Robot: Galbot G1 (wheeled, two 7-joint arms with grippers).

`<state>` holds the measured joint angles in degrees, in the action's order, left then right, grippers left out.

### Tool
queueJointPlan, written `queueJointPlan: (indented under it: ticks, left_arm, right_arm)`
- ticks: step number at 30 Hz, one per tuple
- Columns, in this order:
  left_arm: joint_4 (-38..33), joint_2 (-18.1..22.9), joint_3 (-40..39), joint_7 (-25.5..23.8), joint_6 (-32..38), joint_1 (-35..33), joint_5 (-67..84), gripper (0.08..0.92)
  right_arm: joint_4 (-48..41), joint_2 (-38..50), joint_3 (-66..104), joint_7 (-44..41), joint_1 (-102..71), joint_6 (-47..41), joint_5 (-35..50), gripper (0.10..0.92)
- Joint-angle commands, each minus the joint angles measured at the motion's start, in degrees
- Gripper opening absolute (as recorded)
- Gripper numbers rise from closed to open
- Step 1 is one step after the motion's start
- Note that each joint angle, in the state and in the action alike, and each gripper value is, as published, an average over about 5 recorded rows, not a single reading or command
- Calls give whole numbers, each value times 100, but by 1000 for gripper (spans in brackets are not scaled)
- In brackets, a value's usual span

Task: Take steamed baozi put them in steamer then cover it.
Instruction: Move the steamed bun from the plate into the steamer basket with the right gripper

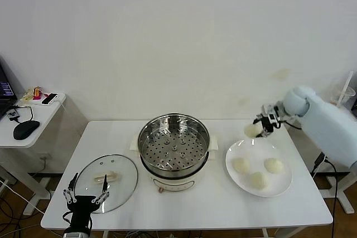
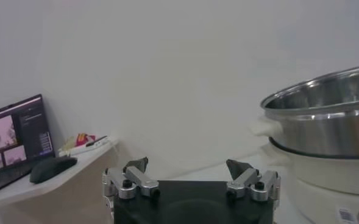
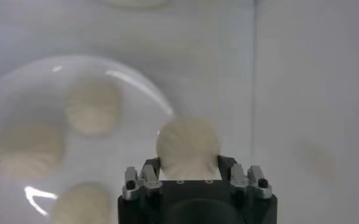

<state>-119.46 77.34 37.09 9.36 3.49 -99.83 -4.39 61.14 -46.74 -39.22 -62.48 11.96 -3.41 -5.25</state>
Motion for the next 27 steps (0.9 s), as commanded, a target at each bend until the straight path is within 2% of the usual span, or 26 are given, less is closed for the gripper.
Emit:
queueJointPlan:
  ticks: [1,7,12,17,27]
  left_arm:
    - [24,-39,5,-2,-30,8,105,823]
    - [77,-84,15,-43,-99,22,249,823]
    - [125,-99,59,-45,-94,20,242,823]
    - [111,-131,144,-59,-103,-1,309,823]
    - [124,-82,198,-72,-88,-32,303,823]
  right_arm:
    - [217,-679,-1147,315,1393,118,1276,600]
    - [446,-1523,-1792,465,1780,425,1585,597]
    - [276,-2200,-2338,577,1835,864,1574,599]
    - [-214,-2731,-2598,769,1551,1524,975,595]
    - [-911,-3229,-2790,1030,1123,2550,-91,594]
